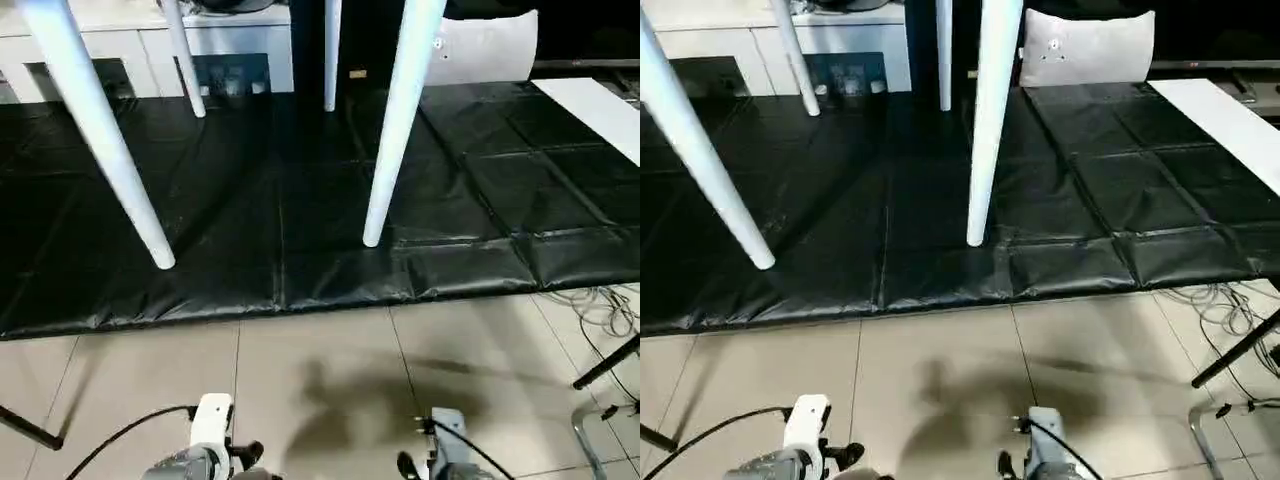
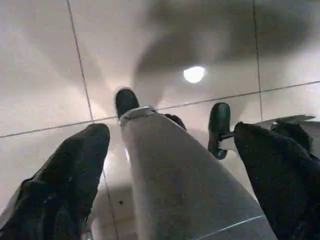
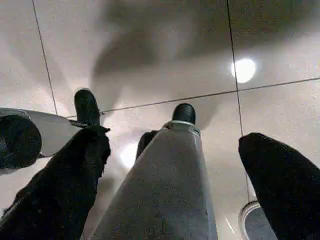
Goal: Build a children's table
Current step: Flip table
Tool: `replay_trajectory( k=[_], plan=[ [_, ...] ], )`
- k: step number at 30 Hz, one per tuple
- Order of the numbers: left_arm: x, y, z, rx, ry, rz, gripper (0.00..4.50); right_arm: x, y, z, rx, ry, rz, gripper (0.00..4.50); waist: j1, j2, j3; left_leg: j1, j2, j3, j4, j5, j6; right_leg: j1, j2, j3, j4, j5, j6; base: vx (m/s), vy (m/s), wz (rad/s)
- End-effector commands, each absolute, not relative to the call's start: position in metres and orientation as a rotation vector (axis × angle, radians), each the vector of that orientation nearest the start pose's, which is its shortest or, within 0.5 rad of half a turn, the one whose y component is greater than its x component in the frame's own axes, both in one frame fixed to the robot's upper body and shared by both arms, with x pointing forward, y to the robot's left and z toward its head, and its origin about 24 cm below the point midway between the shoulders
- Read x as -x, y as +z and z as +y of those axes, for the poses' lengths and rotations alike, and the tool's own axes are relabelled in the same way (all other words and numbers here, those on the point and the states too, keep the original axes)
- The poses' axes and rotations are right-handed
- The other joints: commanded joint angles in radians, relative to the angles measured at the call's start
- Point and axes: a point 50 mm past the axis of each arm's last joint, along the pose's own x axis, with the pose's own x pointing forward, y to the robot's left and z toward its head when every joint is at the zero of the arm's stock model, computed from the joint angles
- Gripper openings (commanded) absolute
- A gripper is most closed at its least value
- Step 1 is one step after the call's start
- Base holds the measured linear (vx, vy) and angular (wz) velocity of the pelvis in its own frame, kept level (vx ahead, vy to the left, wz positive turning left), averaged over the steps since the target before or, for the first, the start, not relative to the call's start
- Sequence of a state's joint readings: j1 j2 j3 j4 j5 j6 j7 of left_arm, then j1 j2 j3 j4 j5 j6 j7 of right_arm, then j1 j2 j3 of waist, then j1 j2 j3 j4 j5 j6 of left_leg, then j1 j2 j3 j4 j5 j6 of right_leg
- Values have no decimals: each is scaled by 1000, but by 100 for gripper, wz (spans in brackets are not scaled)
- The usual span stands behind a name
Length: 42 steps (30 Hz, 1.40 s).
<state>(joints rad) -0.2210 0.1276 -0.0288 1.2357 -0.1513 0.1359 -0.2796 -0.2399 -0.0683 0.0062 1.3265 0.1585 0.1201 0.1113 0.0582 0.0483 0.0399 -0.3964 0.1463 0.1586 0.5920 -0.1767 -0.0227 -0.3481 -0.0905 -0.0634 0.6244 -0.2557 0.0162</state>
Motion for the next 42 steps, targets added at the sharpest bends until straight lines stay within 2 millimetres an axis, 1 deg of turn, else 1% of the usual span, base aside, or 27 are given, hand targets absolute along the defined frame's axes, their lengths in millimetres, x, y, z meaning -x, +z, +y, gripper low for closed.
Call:
replay_trajectory(
  k=[1, 3, 6, 17, 20, 22, 24, 27, 29, 31, 34, 38, 40, 42],
  plan=[
    [-169, -145, 177, 145, -144, 1124, 441, -156, -155, -161, -113, 22, 1209, 450, 2, -2, -40, 21, 96, -34, -95, -371, -1, 8, -97, 57, -92, -105, -257, 0, 0, 0],
    [-169, -145, 177, 145, -144, 1124, 441, -156, -155, -161, -113, 22, 1209, 450, 3, -2, -39, 20, 97, -33, -95, -363, 9, 9, -97, 56, -92, -102, -262, 0, 0, 0],
    [-169, -145, 177, 145, -144, 1124, 441, -156, -155, -161, -113, 22, 1209, 450, 2, -1, -39, 21, 98, -32, -97, -363, 11, 9, -95, 55, -92, -102, -262, 0, 0, 0],
    [-169, -145, 177, 145, -144, 1124, 441, -156, -155, -161, -113, 22, 1209, 450, 2, -2, -35, 24, 100, -31, -101, -393, -3, 5, -97, 59, -100, -157, -249, 0, 0, 0],
    [-169, -145, 177, 145, -144, 1124, 441, -156, -155, -161, -113, 22, 1209, 450, 3, -1, -38, 24, 101, -29, -102, -368, 3, 7, -96, 59, -98, -124, -251, 0, 0, 0],
    [-169, -145, 177, 145, -144, 1124, 441, -156, -155, -161, -113, 22, 1209, 450, 2, -2, -41, 22, 101, -26, -100, -328, 18, 11, -94, 56, -92, -55, -261, 0, 0, 0],
    [-169, -145, 177, 145, -144, 1124, 441, -156, -155, -161, -113, 22, 1209, 450, 3, -3, -42, 21, 101, -24, -98, -302, 35, 13, -94, 55, -89, -15, -268, 0, 0, 0],
    [-169, -145, 177, 145, -144, 1124, 441, -156, -155, -161, -113, 22, 1209, 450, 4, -4, -41, 21, 101, -22, -96, -290, 51, 13, -96, 55, -91, -11, -275, 0, 0, 0],
    [-169, -145, 177, 145, -144, 1124, 441, -156, -155, -161, -113, 22, 1209, 450, 4, -3, -40, 22, 102, -22, -97, -299, 49, 13, -96, 55, -92, -31, -274, 0, 0, 0],
    [-169, -145, 177, 145, -144, 1124, 441, -156, -155, -161, -113, 22, 1209, 450, 3, -3, -38, 24, 103, -23, -99, -325, 37, 11, -95, 56, -95, -68, -270, 0, 0, 0],
    [-169, -145, 177, 145, -144, 1124, 441, -156, -155, -161, -113, 22, 1209, 450, 3, -3, -37, 25, 103, -23, -102, -344, 23, 10, -96, 57, -98, -99, -264, 0, 0, 0],
    [-169, -145, 177, 145, -144, 1124, 441, -156, -155, -161, -113, 22, 1209, 450, 3, -2, -37, 24, 103, -24, -103, -343, 17, 9, -95, 57, -98, -94, -261, 0, 0, 0],
    [-169, -145, 177, 145, -144, 1124, 441, -156, -155, -161, -113, 22, 1209, 450, 3, -3, -39, 24, 103, -23, -102, -330, 22, 10, -94, 57, -96, -70, -263, 0, 0, 0],
    [-169, -145, 177, 145, -144, 1124, 441, -156, -155, -161, -113, 22, 1209, 450, 3, -3, -38, 24, 103, -23, -101, -326, 27, 10, -96, 57, -96, -65, -266, 0, 0, 0]
  ],
)
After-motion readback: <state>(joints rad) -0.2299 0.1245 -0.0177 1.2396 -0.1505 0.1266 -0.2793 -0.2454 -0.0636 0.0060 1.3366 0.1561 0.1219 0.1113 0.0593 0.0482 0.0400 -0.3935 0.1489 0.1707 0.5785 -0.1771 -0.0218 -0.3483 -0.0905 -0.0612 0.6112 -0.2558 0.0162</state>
